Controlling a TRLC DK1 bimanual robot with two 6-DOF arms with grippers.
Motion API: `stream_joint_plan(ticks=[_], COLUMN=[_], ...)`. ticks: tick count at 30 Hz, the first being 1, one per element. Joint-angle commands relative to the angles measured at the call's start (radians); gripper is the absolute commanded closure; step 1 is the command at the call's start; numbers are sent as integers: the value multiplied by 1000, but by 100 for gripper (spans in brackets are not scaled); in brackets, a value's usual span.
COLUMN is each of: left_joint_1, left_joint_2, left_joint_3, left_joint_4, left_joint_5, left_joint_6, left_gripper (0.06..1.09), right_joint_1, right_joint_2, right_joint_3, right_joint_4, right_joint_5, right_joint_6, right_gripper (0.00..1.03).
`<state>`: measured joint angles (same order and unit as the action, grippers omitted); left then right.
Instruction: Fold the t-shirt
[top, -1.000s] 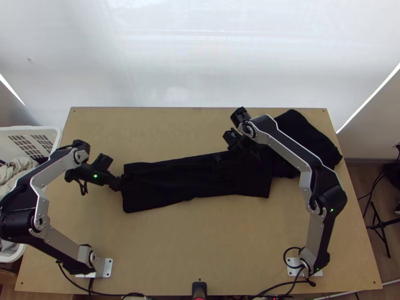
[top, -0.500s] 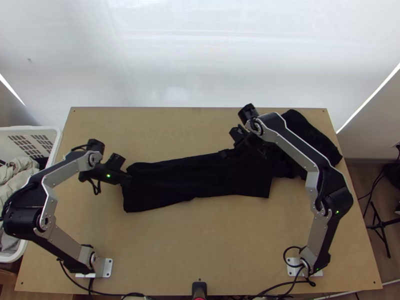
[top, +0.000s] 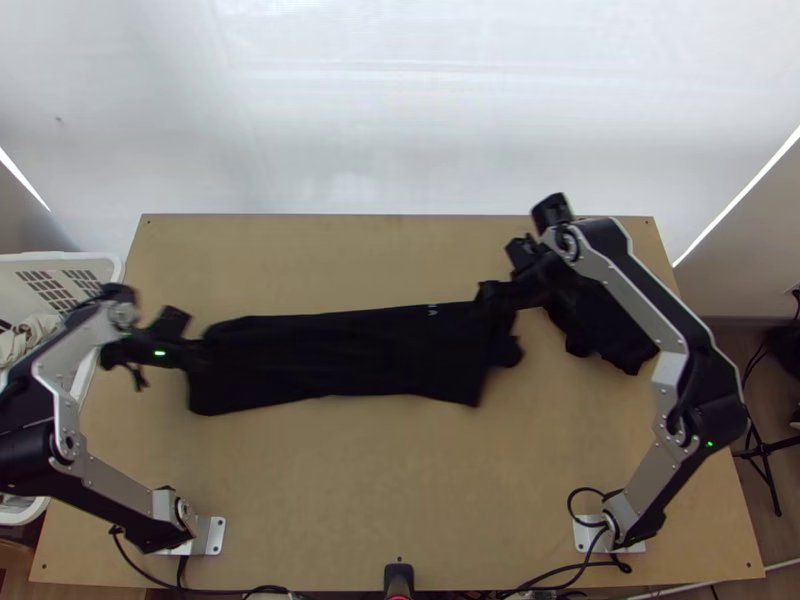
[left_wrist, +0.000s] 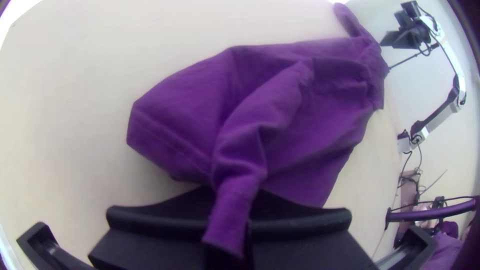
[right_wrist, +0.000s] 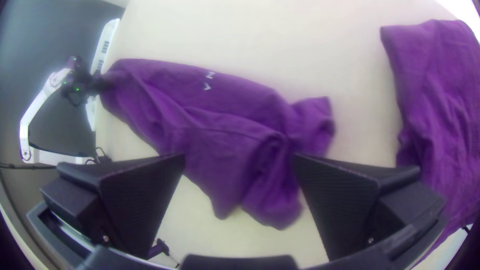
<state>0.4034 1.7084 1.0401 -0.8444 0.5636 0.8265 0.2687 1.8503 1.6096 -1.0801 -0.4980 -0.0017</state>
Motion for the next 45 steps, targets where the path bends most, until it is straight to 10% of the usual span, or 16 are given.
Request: stream_joint_plan(ticks=[1,19,45], left_joint_1=[239,-170,-922], left_joint_2=[54,-231,68], left_joint_3=[146,259,574], left_joint_4=[-94,-67,-27], left_joint_5=[-16,-498,-453], left_joint_6=[115,-3,-440], left_gripper=[105,105,105], right_joint_1=[-100,-175,-183], right_joint_2=[-82,-229,-264], right_joint_3=[-94,-226,-318], right_joint_4=[29,49,101], right_joint_5=[-8,-14,-14], right_joint_6=[-15,-6,8], right_gripper=[4,4,4])
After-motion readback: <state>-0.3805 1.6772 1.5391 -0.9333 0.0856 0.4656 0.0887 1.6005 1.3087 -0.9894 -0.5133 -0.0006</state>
